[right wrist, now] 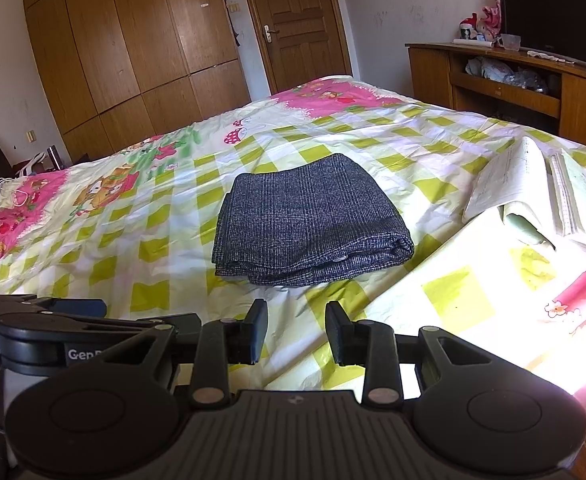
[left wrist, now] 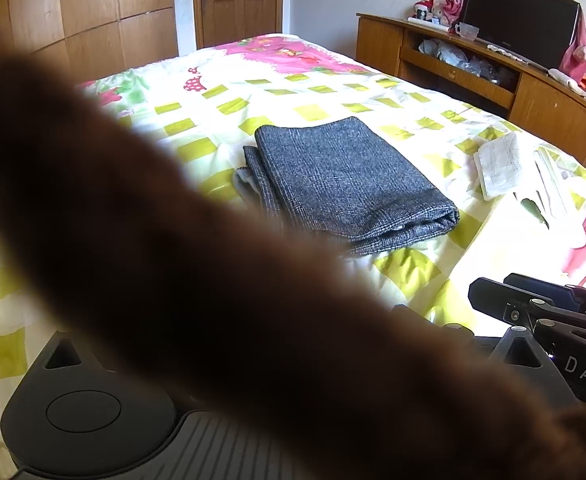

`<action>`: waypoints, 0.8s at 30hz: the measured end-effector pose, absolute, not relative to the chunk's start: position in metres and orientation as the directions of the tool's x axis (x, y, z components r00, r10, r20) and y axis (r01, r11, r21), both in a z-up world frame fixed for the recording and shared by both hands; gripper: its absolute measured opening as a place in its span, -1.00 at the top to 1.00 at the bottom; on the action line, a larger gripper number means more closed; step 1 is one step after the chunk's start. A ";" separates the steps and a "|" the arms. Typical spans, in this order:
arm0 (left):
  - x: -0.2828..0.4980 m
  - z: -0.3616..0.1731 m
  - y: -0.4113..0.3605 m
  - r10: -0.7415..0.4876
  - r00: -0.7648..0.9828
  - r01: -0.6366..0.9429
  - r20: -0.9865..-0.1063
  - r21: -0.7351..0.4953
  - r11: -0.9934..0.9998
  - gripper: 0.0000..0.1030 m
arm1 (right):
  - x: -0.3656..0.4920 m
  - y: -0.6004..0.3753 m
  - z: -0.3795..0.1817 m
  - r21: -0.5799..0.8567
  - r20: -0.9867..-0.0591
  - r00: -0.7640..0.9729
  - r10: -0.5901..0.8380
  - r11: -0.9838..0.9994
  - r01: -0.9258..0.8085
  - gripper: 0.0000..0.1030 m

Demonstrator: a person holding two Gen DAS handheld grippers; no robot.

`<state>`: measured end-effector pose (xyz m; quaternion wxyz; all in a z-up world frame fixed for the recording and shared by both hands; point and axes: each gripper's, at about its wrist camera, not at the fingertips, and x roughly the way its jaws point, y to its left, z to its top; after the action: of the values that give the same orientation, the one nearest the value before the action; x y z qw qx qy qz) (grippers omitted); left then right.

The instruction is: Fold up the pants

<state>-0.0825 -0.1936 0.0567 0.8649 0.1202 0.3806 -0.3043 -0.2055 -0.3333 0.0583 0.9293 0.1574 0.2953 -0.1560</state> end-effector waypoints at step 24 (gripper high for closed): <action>-0.082 0.043 -0.194 -0.401 0.453 0.586 -0.797 -0.072 0.807 -0.99 | -0.206 -0.332 0.053 0.181 -0.646 0.742 -0.180 0.908 0.378 0.11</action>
<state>-0.0819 -0.1940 0.0426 0.8455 0.1070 0.4342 -0.2918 -0.2061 -0.3322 0.0525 0.9208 0.1517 0.3259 -0.1515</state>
